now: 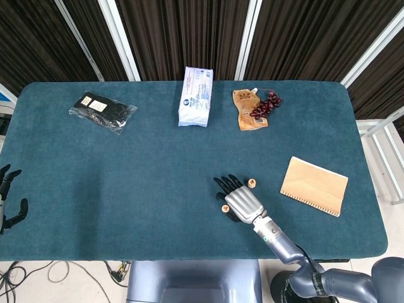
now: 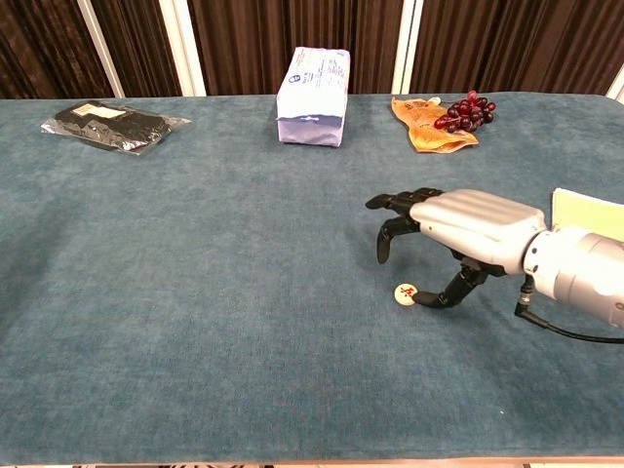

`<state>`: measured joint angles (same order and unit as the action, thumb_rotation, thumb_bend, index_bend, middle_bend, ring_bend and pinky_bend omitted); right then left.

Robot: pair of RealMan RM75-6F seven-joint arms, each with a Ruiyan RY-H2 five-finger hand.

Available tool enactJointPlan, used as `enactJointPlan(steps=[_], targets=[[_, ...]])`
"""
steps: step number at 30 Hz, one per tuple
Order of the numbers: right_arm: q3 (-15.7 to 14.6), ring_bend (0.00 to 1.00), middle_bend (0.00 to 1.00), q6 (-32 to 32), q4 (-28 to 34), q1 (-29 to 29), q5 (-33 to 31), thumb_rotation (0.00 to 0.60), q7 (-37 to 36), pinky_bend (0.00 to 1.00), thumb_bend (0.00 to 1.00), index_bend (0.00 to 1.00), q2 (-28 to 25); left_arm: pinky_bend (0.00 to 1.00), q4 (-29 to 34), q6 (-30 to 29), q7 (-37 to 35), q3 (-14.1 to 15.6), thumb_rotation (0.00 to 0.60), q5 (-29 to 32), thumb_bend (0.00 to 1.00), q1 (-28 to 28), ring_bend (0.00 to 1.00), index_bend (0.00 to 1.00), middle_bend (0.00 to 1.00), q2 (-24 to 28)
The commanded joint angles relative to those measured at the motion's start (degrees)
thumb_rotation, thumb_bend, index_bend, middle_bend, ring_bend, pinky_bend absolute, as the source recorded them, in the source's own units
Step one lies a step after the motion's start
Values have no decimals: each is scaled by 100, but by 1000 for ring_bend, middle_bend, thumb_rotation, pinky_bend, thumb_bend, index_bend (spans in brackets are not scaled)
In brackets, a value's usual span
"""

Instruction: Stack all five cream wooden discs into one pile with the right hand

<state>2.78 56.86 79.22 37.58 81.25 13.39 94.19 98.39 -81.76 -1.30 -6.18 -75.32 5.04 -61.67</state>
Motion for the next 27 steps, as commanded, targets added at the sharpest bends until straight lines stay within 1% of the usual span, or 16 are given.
enactJointPlan(steps=[1, 6, 13, 27], targets=[[-18, 0, 0, -12, -20, -8, 11, 600, -5, 0, 368, 380, 0, 0, -2, -5, -6, -4, 600, 4, 483, -3, 0, 158, 0, -4], [-43, 0, 0, -7, -70, -36, 32, 600, -31, 0, 368, 417, 4, 0, -10, 3, 0, 0, 600, 0, 483, 1, 0, 158, 0, -6], [-67, 0, 0, -60, -143, -39, 52, 600, -62, 0, 368, 443, 30, 0, -11, -4, 1, -2, 600, -1, 482, -1, 0, 158, 0, -5], [-24, 0, 0, -190, -337, -13, -11, 600, -126, 0, 368, 453, 124, 0, -11, 3, -13, -3, 600, 3, 483, 0, 0, 158, 0, -2]])
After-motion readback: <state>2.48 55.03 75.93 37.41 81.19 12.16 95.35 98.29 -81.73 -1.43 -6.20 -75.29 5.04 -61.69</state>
